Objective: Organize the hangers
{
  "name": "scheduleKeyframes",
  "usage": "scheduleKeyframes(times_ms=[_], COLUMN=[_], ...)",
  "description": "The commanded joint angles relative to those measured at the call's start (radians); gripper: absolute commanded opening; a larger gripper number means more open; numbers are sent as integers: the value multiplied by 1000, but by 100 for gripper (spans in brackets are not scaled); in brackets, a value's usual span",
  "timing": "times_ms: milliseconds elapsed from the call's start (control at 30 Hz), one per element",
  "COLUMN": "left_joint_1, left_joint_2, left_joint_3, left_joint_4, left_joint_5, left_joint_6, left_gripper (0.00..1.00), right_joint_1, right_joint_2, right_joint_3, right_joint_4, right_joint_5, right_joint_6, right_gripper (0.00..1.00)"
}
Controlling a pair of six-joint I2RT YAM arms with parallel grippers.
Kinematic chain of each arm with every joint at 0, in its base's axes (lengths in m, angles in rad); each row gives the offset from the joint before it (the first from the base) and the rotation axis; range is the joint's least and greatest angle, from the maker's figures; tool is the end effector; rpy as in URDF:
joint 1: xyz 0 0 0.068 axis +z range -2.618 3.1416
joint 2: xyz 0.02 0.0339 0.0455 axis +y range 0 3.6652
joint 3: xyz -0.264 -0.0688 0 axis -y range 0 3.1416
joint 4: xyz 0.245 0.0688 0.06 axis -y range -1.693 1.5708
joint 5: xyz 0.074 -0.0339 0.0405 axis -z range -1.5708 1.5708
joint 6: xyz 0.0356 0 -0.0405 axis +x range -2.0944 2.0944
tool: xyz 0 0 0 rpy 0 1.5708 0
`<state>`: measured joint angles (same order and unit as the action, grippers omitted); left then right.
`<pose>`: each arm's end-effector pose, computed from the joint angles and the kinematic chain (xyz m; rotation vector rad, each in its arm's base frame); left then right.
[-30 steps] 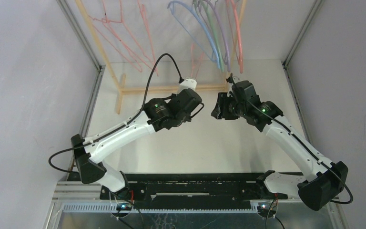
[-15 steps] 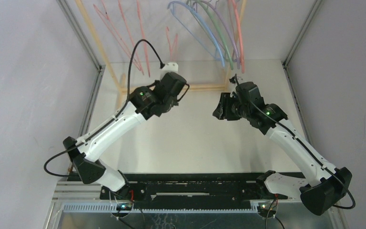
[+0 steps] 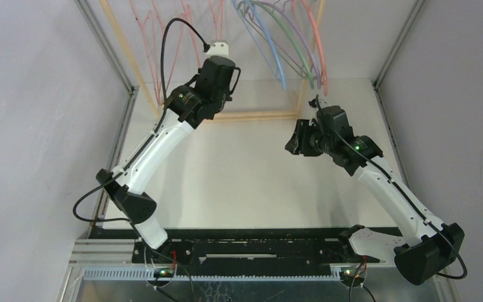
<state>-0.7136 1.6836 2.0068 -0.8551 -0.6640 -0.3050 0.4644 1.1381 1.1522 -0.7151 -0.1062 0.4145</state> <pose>0.2797 -0.2131 0.4588 0.0191 1.9818 0.0432 0.2102 0.1095 0.3461 -0.1159 2.3322 0.5736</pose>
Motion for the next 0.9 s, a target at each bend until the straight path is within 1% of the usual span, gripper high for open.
scheduleKeyframes(times_ms=[0, 233, 533, 667, 867], left_joint_1=[48, 112, 154, 166, 175], left_joint_2=[23, 78, 195, 215, 210], left_joint_3=[71, 154, 283, 276, 214], left_joint_4=[74, 82, 42, 42, 70], left_joint_5=[23, 55, 121, 150, 172], left_joint_6=[55, 90, 100, 90, 82], left_gripper=[0, 0, 0, 0, 0], right_joint_1=[-21, -46, -73, -84, -92], right_joint_2=[-2, 18, 28, 28, 32], right_joint_3=[-1, -1, -1, -1, -2], right_joint_4=[21, 31, 26, 23, 22], right_joint_5=[-18, -44, -52, -50, -52], right_joint_6=[-18, -14, -15, -15, -15], right_gripper=[54, 54, 54, 54, 54])
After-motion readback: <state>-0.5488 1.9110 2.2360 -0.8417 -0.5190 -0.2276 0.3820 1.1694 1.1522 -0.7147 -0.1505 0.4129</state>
